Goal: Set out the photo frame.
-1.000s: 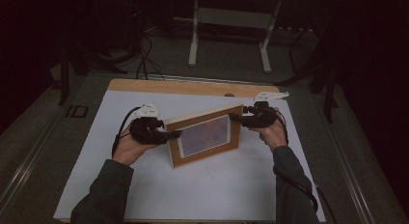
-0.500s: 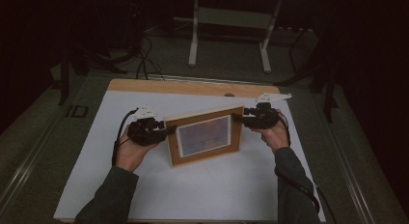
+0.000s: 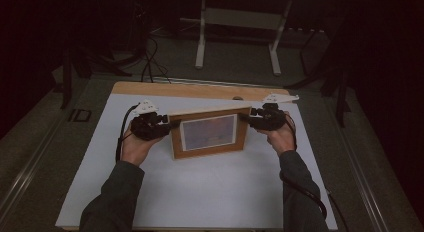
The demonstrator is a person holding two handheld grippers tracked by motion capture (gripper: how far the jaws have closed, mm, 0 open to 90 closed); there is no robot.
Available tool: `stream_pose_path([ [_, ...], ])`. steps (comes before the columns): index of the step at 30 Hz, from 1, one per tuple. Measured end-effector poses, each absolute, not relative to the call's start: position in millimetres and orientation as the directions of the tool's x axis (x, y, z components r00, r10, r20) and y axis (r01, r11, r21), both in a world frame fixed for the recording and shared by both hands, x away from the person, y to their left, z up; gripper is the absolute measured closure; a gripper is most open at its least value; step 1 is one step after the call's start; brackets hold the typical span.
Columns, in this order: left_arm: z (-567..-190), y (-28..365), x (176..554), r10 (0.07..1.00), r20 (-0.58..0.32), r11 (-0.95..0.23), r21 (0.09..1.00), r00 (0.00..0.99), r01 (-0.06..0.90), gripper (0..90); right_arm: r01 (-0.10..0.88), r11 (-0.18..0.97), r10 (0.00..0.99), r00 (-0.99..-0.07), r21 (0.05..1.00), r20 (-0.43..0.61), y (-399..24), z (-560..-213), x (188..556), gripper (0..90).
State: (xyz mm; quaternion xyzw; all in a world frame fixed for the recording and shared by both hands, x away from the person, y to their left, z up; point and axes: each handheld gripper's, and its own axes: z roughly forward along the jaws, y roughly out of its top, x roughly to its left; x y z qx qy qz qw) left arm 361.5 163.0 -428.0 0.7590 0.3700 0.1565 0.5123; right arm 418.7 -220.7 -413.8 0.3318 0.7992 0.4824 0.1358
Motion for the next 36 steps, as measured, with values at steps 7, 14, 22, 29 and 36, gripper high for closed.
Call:
stream_pose_path([
  [7,-431.2,164.4,373.5,0.729,-0.149,-0.179,0.9,0.668,0.397,63.6,0.424,0.282,0.691,-0.712,0.86,0.124,-219.3,-415.2,420.1,57.0],
  [14,-436.4,166.8,385.3,0.734,-0.187,-0.136,0.901,0.652,0.412,61.9,0.458,0.253,0.707,-0.689,0.852,0.16,-220.6,-416.9,420.4,60.6],
  [22,-440.0,171.4,390.8,0.72,-0.248,-0.093,0.891,0.648,0.444,61.0,0.479,0.233,0.695,-0.691,0.846,0.199,-222.6,-418.6,418.8,62.8],
  [29,-440.0,171.7,391.3,0.709,-0.294,-0.069,0.875,0.641,0.478,60.4,0.496,0.221,0.699,-0.681,0.84,0.218,-224.5,-418.5,414.8,62.9],
  [36,-439.9,172.3,391.4,0.688,-0.348,-0.055,0.85,0.637,0.524,60.2,0.517,0.224,0.704,-0.672,0.826,0.23,-226.0,-417.0,409.1,63.1],
])
